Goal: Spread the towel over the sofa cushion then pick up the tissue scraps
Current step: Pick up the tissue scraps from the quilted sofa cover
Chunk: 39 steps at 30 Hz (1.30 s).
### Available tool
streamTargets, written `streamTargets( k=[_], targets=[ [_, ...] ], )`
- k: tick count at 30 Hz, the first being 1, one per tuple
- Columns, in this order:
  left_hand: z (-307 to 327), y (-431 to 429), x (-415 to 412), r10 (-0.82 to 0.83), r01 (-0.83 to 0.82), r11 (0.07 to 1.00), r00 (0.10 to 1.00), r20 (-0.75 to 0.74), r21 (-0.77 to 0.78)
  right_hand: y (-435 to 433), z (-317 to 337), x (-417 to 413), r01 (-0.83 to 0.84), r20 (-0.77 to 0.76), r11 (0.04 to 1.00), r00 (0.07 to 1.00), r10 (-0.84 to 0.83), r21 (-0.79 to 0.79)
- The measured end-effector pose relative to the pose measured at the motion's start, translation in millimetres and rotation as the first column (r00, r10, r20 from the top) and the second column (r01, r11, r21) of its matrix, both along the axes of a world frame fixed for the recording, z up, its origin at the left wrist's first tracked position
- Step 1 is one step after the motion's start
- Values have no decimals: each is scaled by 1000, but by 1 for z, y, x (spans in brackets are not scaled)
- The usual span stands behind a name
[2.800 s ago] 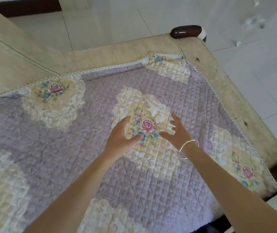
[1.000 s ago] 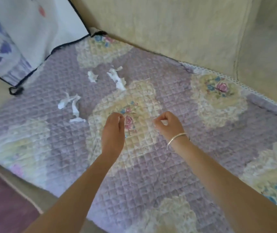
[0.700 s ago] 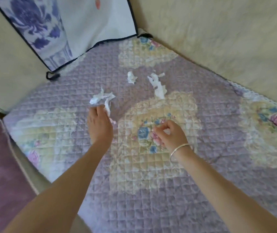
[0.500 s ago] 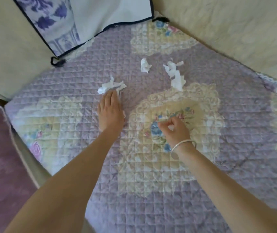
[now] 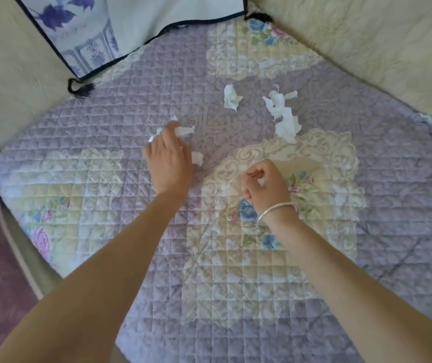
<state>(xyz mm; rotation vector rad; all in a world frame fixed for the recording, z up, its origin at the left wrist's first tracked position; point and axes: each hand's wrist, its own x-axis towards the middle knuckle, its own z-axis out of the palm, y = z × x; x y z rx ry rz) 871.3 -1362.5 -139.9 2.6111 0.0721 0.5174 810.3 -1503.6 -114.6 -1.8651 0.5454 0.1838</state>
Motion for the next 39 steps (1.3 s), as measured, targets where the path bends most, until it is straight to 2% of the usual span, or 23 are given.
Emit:
streamTargets(
  k=[3,6,8,10,13,16,20,23,25,27,29,31,36,39],
  targets=[
    [-14,8,17,61,-39,986,989,-136,162,-18,1,7,67,90,975,995,-48,-213],
    [-25,13,23,48,-10,991,960,-277,134,-36,1,18,161,154,920,982,-112,-357],
    [-27,10,27,15,13,994,968,-252,109,-44,0,33,240,170,904,967,-190,-354],
    [-27,4,30,-26,43,994,986,-166,101,-48,-5,52,271,163,898,960,-227,-345],
    [-32,-4,29,-118,123,985,992,-45,118,-45,-9,79,152,167,907,982,-92,-392],
    [-42,-1,32,-141,140,986,990,0,90,-41,-17,108,-25,86,855,993,81,-518],
    [-51,1,35,-143,130,978,988,66,163,-41,-17,130,43,76,798,997,3,-601],
    [-54,1,35,-165,151,974,983,75,171,-32,-8,139,105,165,829,986,-16,-549],
    [-55,1,36,-166,150,972,983,83,180,-20,-1,146,82,220,864,975,34,-496],
    [-56,2,36,-165,147,967,983,77,206,-7,3,154,-46,157,869,977,141,-492],
    [-57,1,36,-157,137,962,985,66,235,4,1,159,-268,4,810,949,316,-521],
    [-58,1,36,-148,130,960,988,54,250,8,-4,160,-425,-112,687,885,452,-589],
    [-62,1,36,-148,132,950,988,37,284,7,-11,150,-476,-62,591,810,584,-651],
    [-64,2,36,-135,116,944,990,40,310,7,-14,145,-430,-31,624,838,545,-653]
  ],
)
